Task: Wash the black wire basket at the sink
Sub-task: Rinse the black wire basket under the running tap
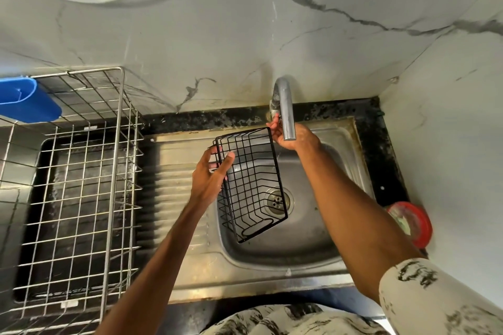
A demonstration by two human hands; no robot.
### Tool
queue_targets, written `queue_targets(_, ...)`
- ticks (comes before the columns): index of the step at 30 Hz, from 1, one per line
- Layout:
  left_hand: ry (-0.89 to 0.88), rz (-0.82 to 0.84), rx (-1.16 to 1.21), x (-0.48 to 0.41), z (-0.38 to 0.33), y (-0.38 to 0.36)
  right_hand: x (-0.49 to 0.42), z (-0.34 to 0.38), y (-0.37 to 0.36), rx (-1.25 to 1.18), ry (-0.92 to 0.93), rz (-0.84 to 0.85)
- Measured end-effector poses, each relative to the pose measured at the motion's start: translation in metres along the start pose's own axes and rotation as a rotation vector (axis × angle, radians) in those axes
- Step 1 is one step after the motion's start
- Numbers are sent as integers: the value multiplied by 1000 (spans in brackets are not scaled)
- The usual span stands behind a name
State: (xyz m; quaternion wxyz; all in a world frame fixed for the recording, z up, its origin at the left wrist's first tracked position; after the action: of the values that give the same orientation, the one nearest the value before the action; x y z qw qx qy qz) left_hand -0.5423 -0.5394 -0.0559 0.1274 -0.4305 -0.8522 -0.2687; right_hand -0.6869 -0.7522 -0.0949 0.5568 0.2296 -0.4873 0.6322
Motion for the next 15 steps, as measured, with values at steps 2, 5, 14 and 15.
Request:
queue_targets(2, 1, -2, 8, 0, 0, 1, -12, 0, 2, 40, -11, -3)
queue_targets(5, -8, -13, -3, 0, -1, 3, -23, 0, 7, 40, -32, -15)
queue_targets(14, 0, -20, -4, 5, -3, 2, -47, -2, 13, 40, -61, -3)
queue_targets(15, 7, -16, 1, 5, -3, 2, -49, -1, 14, 24, -74, -2)
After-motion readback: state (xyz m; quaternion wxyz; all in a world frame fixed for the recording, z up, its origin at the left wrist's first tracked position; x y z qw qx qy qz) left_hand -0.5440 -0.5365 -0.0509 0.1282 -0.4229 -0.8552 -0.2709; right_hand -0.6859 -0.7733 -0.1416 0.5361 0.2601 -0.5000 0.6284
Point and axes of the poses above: each hand's wrist, its own x-axis away from the middle knuckle, its own y-axis out of the back of the hand, z = x × y, the point moved 5 cm from there along -x, towards the middle knuckle, and after that the axes turned 3 degrees about y, right-handed, at the moved point
